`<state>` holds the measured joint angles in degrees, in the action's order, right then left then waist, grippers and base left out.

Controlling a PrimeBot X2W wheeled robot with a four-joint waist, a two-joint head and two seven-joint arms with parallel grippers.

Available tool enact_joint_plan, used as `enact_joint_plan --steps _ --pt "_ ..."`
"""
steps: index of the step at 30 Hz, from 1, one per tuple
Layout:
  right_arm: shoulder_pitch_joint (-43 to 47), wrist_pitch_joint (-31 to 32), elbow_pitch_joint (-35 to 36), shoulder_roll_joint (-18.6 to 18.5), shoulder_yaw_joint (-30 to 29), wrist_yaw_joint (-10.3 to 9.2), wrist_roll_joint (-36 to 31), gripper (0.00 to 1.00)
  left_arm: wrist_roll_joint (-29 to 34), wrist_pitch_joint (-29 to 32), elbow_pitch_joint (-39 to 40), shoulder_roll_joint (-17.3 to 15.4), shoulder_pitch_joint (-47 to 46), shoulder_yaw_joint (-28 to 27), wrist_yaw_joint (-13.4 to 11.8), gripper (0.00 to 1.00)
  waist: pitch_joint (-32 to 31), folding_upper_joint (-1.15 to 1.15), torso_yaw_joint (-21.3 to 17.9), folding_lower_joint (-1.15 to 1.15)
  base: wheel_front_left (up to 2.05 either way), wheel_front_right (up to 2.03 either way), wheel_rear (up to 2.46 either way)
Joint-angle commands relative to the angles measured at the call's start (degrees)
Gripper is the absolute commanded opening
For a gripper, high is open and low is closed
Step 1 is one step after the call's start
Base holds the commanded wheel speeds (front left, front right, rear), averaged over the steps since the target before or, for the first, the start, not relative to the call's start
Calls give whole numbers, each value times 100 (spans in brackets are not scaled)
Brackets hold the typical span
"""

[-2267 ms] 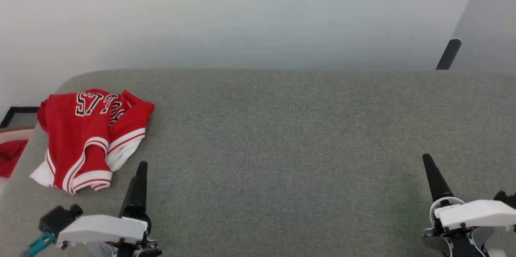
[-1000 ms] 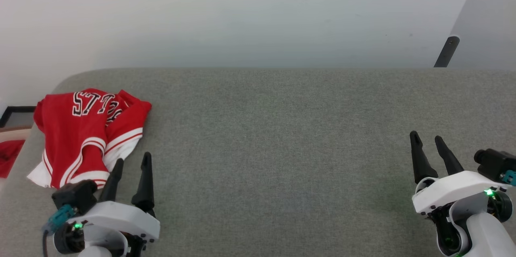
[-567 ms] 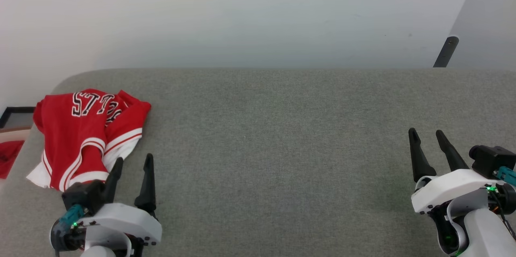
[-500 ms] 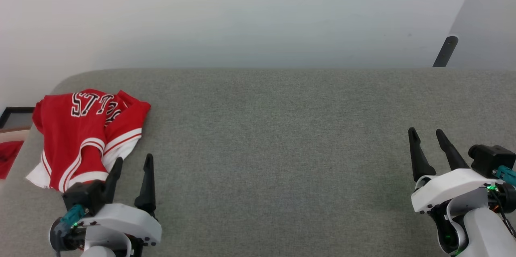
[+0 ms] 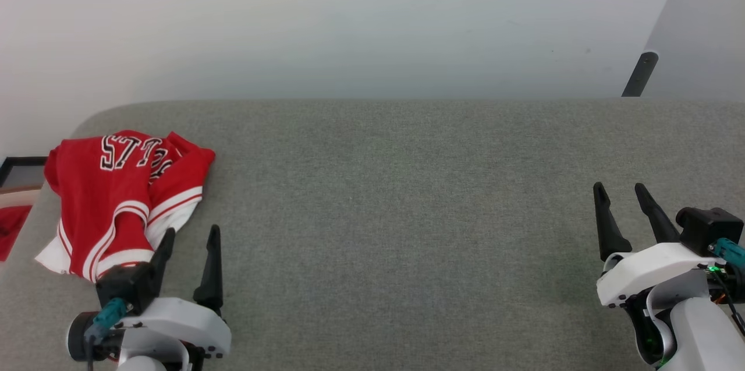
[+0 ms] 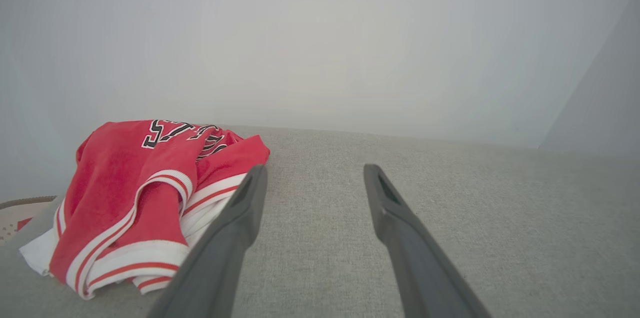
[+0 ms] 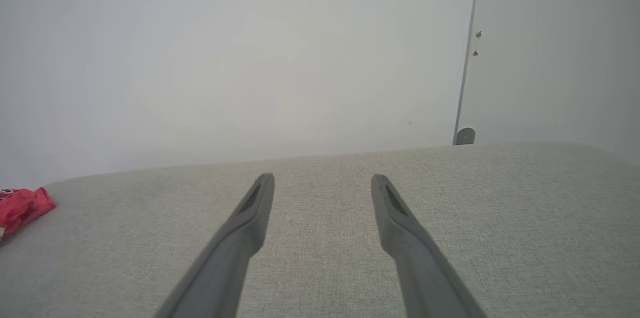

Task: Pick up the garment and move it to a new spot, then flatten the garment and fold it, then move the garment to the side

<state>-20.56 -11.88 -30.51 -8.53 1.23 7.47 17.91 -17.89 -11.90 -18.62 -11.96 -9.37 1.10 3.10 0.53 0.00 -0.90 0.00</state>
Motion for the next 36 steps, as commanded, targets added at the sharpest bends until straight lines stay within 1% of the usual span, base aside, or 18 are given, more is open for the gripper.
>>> enact_joint_plan --steps 1,9,15,24,29,33,35,36 --pt "-131 -56 -9 -39 -21 3 -111 100 93 -51 -8 -5 -95 -38 37 100 4 0 -1 0 0 0 0" --pt "-134 -142 -89 4 -37 3 -270 100 372 -146 -148 -4 -125 -75 128 100 3 0 -13 0 0 0 0" --pt "-158 -208 -121 -33 -5 4 -358 100 540 -205 -238 11 -175 -99 198 100 24 0 -12 0 0 0 0" --pt "-156 -301 -143 -36 -26 4 -547 100 902 -292 -353 -10 -256 -92 241 100 79 0 30 0 0 0 0" --pt "-137 -340 -131 0 13 4 -572 100 1030 -325 -406 27 -318 -100 239 100 98 0 198 0 0 0 0" --pt "-57 -339 -115 21 73 4 -475 100 1018 -324 -431 74 -282 -151 188 100 68 0 460 0 0 0 0" --pt "-15 -339 -103 16 88 4 -444 100 1009 -324 -441 122 -244 -153 192 100 44 0 667 0 0 0 0" --pt "-15 -339 -103 16 88 4 -444 100 1009 -324 -441 122 -244 -153 192 100 44 0 667 0 0 0 0"
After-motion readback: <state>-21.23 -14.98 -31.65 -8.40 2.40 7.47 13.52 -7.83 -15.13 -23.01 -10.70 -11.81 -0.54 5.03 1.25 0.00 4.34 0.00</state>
